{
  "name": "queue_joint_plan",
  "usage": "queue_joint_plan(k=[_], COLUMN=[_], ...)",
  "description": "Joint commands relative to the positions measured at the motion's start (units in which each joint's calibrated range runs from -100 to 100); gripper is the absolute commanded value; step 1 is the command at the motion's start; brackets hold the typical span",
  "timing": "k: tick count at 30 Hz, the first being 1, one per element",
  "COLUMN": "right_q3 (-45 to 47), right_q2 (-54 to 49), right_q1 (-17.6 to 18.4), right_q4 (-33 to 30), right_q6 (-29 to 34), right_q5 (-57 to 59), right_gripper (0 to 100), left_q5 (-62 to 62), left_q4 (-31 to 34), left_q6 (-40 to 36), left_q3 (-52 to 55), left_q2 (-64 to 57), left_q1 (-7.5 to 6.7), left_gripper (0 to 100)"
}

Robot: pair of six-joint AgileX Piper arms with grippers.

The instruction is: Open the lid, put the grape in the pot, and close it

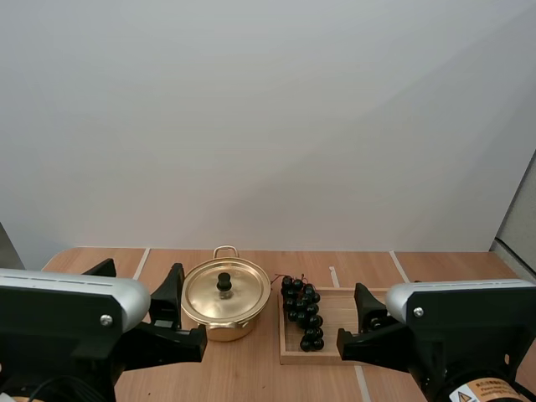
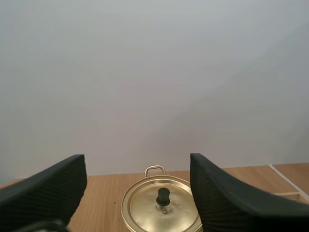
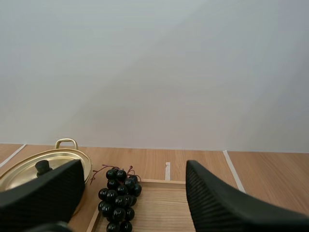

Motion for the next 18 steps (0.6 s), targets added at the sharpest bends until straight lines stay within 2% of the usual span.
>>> queue_joint_plan(k=[1,4,8,14,18], right_q3=[-1.0,-1.73,-3.9,-10.4,-15.59], right_q2=[0.28,1.27,8.08,25.77,37.71], right_q1=[-0.18,-0.18,-0.18,-0.18,-0.18], right_q4=[1.15,2.79,2.78,3.68,4.66], right_q6=[-0.28,-0.28,-0.47,-4.45,-5.23], right_q5=[-1.09,2.0,9.81,20.51,25.78], right_gripper=[100,100,100,100,100], left_q5=[-0.6,4.63,8.32,12.71,15.8], left_q4=[0.02,-0.34,-0.45,-0.57,-0.95], left_q6=[1.58,2.03,4.06,5.63,11.09], left_q3=[-0.56,-1.89,-4.02,-11.0,-16.59], left_q2=[-0.16,2.42,10.62,28.35,39.58], left_q1=[0.06,0.06,0.06,0.06,0.06], left_gripper=[100,100,100,100,100])
